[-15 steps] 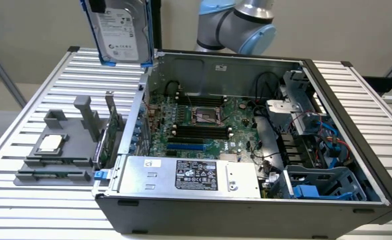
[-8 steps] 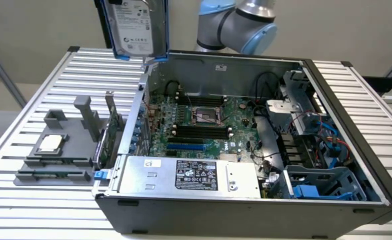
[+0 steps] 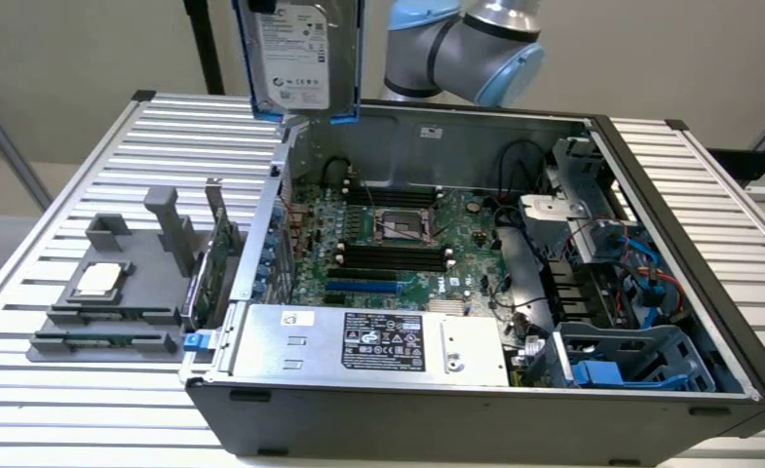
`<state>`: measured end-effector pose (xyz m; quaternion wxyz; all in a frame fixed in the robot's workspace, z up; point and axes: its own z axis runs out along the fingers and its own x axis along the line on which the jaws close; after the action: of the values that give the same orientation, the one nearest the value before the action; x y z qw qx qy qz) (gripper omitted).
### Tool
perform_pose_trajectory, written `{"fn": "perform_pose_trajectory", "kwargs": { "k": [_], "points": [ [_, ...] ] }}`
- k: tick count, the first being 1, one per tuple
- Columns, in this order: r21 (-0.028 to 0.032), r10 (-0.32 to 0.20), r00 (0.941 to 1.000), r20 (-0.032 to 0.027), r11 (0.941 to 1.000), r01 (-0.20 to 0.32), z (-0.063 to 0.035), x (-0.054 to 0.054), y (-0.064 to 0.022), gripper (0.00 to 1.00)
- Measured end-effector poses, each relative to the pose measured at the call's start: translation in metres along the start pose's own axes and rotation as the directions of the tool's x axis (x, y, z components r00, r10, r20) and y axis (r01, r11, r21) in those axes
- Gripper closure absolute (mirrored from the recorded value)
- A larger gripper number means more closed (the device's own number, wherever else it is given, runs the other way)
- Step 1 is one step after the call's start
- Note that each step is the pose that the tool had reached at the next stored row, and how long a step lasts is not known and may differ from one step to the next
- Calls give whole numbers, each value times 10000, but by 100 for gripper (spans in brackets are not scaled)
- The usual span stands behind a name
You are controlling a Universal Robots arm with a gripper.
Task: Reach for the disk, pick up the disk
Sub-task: 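Pick up the disk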
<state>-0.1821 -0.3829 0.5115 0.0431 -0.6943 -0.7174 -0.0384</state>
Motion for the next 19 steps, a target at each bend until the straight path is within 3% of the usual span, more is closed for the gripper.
{"fn": "perform_pose_trajectory", "kwargs": {
  "k": [19],
  "points": [
    [-4,-1,9999,-115,10000,1,-22,-190,857,67]
  ]
}}
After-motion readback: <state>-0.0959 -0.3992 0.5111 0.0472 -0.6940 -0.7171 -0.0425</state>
